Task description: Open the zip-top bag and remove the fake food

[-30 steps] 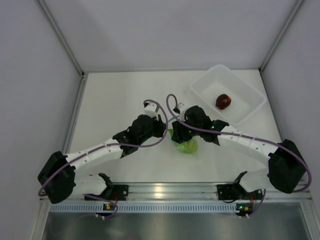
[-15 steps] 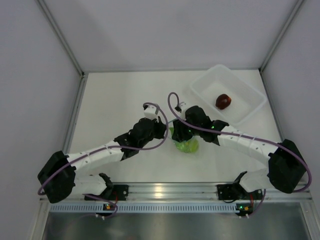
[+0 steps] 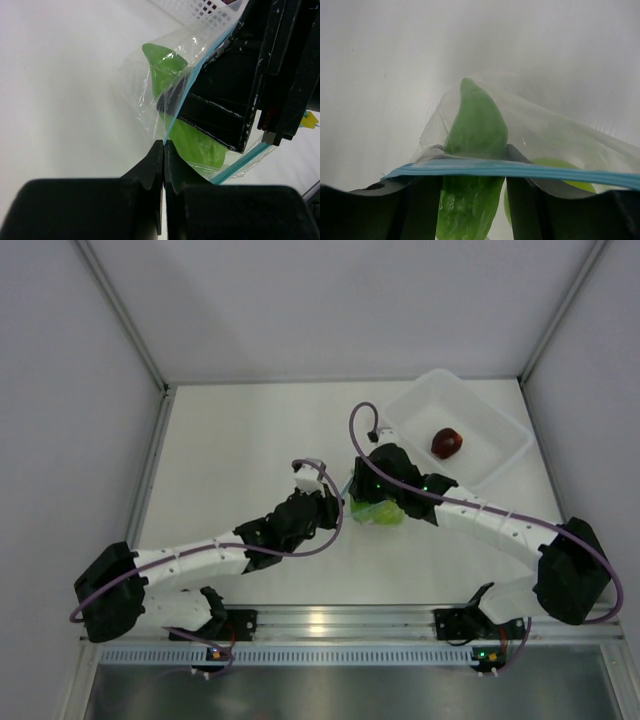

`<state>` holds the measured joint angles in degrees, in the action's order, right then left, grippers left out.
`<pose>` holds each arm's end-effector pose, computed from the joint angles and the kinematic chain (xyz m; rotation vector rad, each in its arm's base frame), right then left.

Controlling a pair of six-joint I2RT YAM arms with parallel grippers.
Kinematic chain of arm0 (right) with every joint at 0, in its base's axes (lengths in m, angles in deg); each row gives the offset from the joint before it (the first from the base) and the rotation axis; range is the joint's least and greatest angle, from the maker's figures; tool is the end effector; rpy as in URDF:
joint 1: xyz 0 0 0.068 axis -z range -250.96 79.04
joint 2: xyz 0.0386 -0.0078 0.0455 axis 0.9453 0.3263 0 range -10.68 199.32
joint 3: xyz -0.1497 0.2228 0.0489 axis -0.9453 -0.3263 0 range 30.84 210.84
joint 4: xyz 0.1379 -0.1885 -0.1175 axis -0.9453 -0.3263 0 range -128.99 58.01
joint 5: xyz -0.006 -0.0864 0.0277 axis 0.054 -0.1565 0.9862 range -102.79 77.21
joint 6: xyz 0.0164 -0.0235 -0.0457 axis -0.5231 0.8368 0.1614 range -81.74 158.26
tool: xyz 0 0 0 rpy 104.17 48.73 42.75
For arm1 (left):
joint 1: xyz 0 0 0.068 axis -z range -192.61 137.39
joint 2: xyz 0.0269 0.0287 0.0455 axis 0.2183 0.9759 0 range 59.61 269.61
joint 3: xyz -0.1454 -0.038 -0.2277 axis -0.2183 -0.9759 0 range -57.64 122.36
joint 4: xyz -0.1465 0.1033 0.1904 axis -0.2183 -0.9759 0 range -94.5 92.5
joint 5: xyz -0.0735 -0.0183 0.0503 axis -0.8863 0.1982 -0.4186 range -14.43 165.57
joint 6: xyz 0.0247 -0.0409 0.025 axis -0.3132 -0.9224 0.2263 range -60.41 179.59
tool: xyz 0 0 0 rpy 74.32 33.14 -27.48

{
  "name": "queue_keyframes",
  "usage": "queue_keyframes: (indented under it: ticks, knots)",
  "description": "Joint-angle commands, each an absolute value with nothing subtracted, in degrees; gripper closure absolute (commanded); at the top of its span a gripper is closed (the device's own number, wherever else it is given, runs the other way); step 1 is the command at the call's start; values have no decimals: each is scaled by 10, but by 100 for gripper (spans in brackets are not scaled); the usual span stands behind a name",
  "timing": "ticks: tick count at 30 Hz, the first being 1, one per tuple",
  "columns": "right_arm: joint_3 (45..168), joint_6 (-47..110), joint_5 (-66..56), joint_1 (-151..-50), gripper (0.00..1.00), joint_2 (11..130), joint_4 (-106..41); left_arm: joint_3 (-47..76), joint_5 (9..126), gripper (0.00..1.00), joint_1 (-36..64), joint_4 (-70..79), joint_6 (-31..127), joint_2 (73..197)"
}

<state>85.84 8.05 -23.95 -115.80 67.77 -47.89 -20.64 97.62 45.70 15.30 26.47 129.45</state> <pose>0.2175 0.2067 0.2606 -0.1861 2.2801 0.4817 0.1522 -0.2211 0.2421 0.1650 1.9516 -0.7081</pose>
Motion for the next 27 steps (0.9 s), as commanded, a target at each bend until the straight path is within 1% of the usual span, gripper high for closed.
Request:
queue_keyframes:
  ticks: [1,7,10,14,15,18,21,24,27]
  knots:
    - [902,28,-310,-1153,100,672,-452,-214,1026,100,479,156,259,1288]
    - [892,-33,-334,-1153,100,644,-450,-213,1069,100,509,156,236,1305]
    - [856,-52,-317,-1153,100,620,-418,-222,1113,100,512,154,197,1311]
    - [827,-56,-288,-1155,100,599,-429,-227,1188,100,513,124,141,1311]
    - [817,-59,-282,-1156,100,582,-423,-224,1219,100,513,104,130,1312]
    - [787,-67,-273,-1167,100,546,-410,-219,1261,100,512,95,106,1322]
    - [742,-53,-259,-1182,100,508,-370,-195,1270,100,512,90,100,1354]
    - [735,-29,-244,-1186,100,490,-370,-176,1266,100,512,84,99,1375]
    - [726,0,-226,-1188,100,480,-368,-145,1281,100,511,48,84,1397]
